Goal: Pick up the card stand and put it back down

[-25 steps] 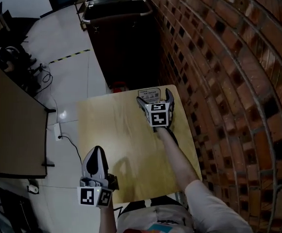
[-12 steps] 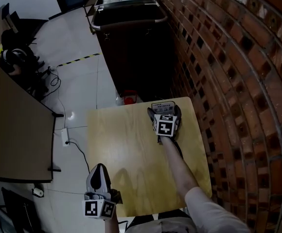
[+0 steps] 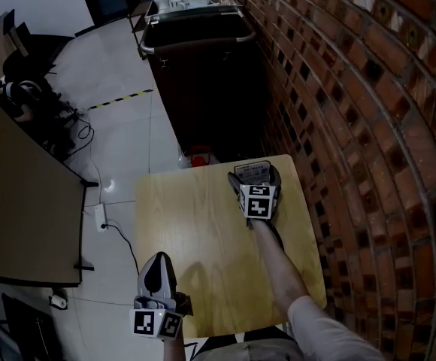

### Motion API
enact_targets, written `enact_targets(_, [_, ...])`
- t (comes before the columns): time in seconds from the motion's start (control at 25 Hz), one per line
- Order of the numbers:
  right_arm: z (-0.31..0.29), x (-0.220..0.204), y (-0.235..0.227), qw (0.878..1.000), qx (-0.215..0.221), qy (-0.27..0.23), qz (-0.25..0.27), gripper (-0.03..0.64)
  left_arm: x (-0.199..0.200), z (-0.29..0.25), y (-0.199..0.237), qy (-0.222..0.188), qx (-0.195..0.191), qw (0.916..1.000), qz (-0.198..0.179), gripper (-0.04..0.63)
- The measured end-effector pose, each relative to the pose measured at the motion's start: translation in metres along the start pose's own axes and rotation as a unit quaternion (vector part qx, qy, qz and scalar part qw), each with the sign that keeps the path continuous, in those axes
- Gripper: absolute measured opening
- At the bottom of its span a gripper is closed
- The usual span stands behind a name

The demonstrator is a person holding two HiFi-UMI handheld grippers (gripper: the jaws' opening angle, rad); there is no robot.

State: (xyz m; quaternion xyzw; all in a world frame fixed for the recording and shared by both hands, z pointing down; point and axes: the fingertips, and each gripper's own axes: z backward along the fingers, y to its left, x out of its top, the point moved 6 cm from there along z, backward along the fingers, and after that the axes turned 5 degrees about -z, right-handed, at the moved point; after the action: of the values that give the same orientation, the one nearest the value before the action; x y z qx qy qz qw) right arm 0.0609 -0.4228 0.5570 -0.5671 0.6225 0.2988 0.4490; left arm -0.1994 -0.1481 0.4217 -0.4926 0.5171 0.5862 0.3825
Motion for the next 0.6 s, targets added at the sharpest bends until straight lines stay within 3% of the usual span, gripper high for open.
enact_targets(0.2, [0.076,0.036,0.011,0.995,0.030,-0.087,0.027,0.575,0.016,0.005,-0.006,-0.025,-0.003,0.9996,-0.013,0.005])
enact_targets(0.36, [0.153,0.058,0.019,0.990,0.082,-0.111,-0.020,0.575,0.036,0.008,-0.021,-0.060,-0.011,0.9980,-0.013,0.005])
enact_targets(0.6, [0.270,0.079,0.025,0.981,0.102,-0.164,-0.024,0.575,0.054,0.018,-0.048,-0.097,-0.028,0.9947,-0.019,0.005])
